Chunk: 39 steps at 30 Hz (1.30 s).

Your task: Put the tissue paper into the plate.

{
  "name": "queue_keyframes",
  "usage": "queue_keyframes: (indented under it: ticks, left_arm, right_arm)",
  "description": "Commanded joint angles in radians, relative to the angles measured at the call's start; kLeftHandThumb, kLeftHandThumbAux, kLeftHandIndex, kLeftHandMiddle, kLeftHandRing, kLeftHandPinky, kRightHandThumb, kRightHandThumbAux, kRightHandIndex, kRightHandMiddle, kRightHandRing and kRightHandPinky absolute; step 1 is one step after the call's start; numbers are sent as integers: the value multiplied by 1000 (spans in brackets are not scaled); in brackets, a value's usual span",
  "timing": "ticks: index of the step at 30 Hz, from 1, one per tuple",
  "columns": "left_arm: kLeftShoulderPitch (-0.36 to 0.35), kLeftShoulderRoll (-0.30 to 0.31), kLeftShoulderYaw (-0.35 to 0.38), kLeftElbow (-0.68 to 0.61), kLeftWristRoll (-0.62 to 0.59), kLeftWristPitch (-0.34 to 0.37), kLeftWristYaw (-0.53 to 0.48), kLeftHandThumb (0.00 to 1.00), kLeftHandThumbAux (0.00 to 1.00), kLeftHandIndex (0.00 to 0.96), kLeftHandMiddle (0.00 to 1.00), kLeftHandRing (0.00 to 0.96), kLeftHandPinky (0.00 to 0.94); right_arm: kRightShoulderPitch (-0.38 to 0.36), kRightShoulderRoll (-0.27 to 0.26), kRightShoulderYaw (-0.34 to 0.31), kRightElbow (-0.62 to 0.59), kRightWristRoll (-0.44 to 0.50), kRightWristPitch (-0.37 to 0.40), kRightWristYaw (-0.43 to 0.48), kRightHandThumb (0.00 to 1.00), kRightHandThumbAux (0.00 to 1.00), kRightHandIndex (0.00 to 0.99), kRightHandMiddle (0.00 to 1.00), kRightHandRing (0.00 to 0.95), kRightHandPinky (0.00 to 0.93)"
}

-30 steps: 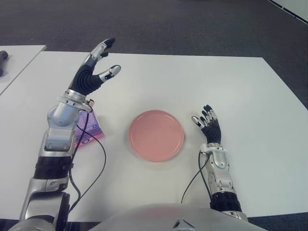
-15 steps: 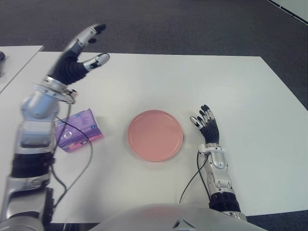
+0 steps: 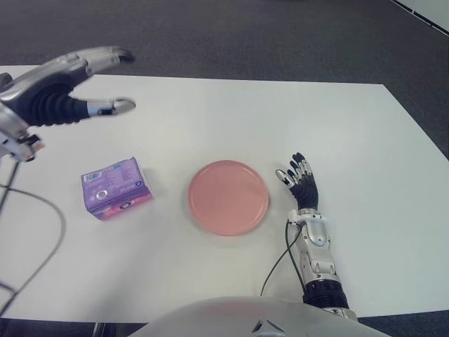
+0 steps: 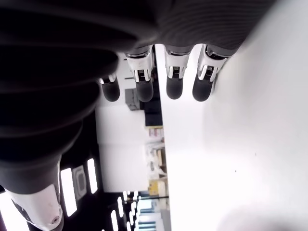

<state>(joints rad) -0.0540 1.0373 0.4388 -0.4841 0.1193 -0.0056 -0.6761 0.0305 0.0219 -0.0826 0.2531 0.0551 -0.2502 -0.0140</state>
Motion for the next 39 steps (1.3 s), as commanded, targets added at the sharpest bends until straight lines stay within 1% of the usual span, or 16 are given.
queue_keyframes:
  ticks: [1,2,4,6,8,9,12,13,15,18,22,28,30,34,39]
  left_arm:
    - [74,41,19,21,42,-56,-65,133,221,0,0,0,0]
    - [92,47,20,41,65,-89,-61,132,222,0,0,0,0]
    - [124,68,15,69,109,-133,-69,127,223,0,0,0,0]
    - [152,91,20,67,132,-143,-98,124,218,0,0,0,0]
    - [210,92,35,73,174,-172,-115,126,208,0,0,0,0]
    - [232,95,41,68,192,-175,-128,127,202,0,0,0,0]
    - [267,108,54,43,222,-165,-168,127,181,0,0,0,0]
    - [317,95,70,45,260,-189,-170,127,178,0,0,0,0]
    - [391,70,90,50,322,-226,-160,127,163,0,0,0,0]
    - [448,42,92,47,401,-249,-130,127,154,0,0,0,0]
    - [472,24,75,48,481,-265,-97,127,146,0,0,0,0]
    - [479,30,49,20,543,-290,-108,106,138,0,0,0,0]
    - [477,30,41,14,556,-292,-114,101,132,0,0,0,0]
    - [469,37,-4,1,602,-276,-140,88,126,0,0,0,0]
    - [471,30,-25,2,626,-277,-132,71,126,0,0,0,0]
  right_arm:
    - [15,9,0,31,12,6,9,127,733,0,0,1,37]
    - [13,10,-1,37,14,3,12,127,734,0,0,1,38]
    - [8,10,-6,55,20,-6,18,127,736,0,2,1,33]
    - [2,8,-10,74,22,-17,23,127,735,0,3,0,27]
    - [-1,6,-13,85,24,-29,27,127,737,0,5,2,30]
    - [-3,6,-15,93,24,-37,30,127,737,0,6,3,32]
    - [-9,4,-21,112,26,-58,37,128,740,0,9,7,42]
    - [-11,3,-23,116,27,-62,39,128,740,0,10,8,44]
    - [-14,0,-26,123,29,-67,42,128,740,0,11,9,48]
    - [-19,-2,-31,131,31,-72,47,128,741,0,11,10,50]
    - [-24,-5,-35,139,33,-76,51,129,741,0,11,10,50]
    - [-32,-8,-39,149,36,-78,54,129,741,0,11,10,50]
    - [-33,-8,-41,152,36,-80,55,129,741,0,11,10,50]
    - [-35,-8,-42,156,36,-82,56,129,741,0,11,10,50]
    - [-36,-8,-44,158,36,-83,58,129,741,0,11,10,50]
